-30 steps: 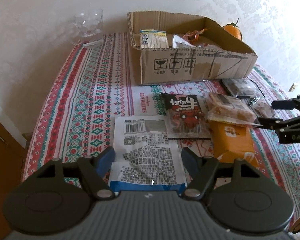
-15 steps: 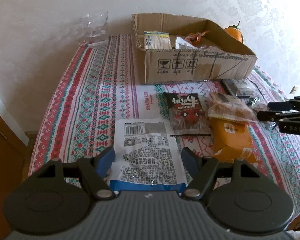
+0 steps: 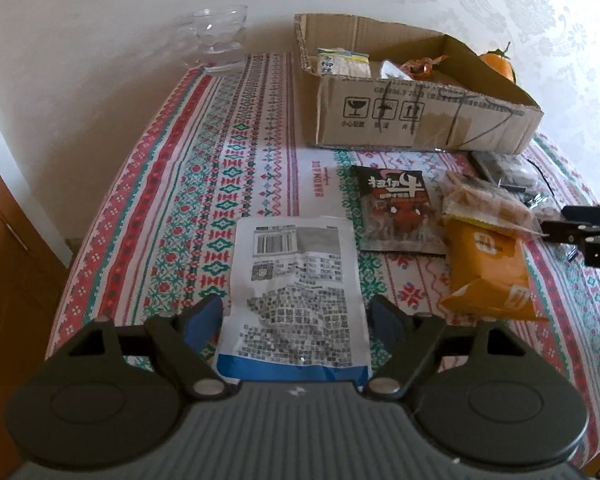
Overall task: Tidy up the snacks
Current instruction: 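Carry both packs over the box and open both tools to drop them inside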
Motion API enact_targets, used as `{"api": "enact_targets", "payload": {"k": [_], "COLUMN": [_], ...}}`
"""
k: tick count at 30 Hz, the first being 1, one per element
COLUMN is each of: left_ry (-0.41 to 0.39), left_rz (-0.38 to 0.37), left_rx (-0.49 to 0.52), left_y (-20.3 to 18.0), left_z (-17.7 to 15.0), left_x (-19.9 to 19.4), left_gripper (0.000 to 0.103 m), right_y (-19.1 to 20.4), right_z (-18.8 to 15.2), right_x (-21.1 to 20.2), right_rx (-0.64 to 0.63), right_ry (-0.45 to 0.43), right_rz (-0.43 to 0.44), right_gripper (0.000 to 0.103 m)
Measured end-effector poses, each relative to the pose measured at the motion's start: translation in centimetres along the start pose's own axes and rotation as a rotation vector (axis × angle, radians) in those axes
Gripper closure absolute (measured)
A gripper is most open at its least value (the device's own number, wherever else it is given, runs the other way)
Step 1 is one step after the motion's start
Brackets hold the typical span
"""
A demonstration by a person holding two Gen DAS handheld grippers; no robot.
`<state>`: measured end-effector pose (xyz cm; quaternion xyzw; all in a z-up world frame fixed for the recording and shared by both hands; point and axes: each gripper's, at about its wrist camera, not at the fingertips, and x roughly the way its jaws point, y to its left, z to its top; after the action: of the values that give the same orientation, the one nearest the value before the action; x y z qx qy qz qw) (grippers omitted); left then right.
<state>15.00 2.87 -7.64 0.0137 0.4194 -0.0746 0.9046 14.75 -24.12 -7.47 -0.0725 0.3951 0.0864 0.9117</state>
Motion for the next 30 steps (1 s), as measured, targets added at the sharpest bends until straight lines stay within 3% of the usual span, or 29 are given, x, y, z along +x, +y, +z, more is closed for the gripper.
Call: {"api": "enact_targets", "payload": {"k": [30], "left_ry": [-0.030], "left_rz": [-0.061], "left_rx": [0.068], "left_y": [0.4], "left_z": [0.6], "left_x": [-5.7], "left_gripper": [0.030], "right_y": [0.5], "right_z": [0.6], "right_x": [-3.5], "right_rx": [-0.054], "right_ry": [-0.023], "right_rz": [-0.012], "right_gripper": [0.052]}}
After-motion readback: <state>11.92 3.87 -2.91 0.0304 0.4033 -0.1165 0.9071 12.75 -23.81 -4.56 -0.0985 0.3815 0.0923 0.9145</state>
